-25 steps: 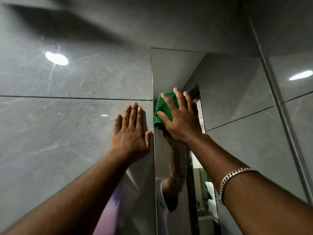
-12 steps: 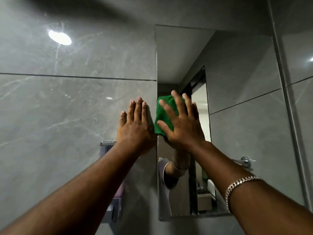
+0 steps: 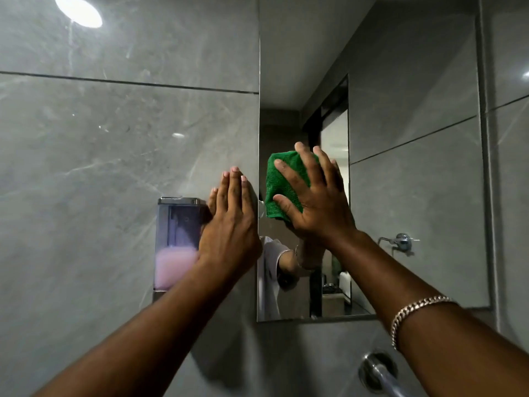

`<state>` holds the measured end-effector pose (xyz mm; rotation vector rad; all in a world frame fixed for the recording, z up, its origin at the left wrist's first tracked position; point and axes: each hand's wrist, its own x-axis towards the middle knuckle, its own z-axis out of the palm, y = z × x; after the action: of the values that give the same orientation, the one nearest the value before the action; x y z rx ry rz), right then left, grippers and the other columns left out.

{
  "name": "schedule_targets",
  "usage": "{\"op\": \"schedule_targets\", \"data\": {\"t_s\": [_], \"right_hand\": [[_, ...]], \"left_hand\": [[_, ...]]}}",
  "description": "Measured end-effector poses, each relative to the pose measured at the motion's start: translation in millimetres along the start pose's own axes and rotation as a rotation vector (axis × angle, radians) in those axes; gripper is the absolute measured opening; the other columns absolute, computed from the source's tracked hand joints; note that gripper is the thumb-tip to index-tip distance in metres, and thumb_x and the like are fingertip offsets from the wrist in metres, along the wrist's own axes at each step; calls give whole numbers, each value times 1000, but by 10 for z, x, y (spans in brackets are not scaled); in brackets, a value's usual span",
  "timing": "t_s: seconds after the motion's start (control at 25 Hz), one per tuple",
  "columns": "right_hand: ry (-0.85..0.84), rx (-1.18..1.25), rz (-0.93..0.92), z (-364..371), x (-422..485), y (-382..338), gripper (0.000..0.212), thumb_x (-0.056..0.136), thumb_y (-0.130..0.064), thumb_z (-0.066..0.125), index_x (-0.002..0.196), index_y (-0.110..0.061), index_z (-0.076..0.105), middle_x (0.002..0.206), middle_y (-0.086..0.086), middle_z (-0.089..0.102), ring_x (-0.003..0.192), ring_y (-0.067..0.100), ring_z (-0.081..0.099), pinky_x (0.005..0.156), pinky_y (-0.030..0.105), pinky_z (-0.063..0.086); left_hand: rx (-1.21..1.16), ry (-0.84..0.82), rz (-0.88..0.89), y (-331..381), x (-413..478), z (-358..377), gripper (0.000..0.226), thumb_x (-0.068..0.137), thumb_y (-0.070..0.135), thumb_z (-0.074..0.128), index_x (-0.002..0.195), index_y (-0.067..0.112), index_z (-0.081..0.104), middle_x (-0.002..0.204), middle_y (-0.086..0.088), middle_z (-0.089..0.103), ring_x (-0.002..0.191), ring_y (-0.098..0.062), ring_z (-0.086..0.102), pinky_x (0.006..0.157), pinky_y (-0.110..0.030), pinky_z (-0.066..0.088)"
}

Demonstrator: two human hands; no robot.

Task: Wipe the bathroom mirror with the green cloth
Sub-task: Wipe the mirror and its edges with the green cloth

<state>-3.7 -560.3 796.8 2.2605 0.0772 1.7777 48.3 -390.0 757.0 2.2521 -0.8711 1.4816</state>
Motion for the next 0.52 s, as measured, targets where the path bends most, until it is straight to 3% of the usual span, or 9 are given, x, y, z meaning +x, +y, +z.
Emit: {"op": "schedule_targets", "data": {"t_s": [0.2,0.36,0.52], "right_hand": [[116,123,253,70,83,-222,58,90,-60,41,142,-35,34,160,8,24,146,36,18,113,61,25],[114,21,25,236,-339,-179,58,91,-62,41,142,-35,34,159,9,27,146,36,20,113,60,24],[183,54,182,235,-253,-210,58,92,-59,40,144,-34,34,158,9,27,144,34,21,113,58,26]], "left_hand": [[-203,86,-97,68,-79,154,90,87,21,52,149,1,-9,160,-20,-17,147,-31,-23,122,-44,-9],[-225,123,-84,29,-186,230,79,89,18,44,150,-2,-1,160,-23,-11,148,-32,-18,123,-45,-5],[-244,117,-84,74,-338,315,83,82,11,44,149,-3,-2,157,-20,-17,148,-34,-18,122,-47,-7]]}}
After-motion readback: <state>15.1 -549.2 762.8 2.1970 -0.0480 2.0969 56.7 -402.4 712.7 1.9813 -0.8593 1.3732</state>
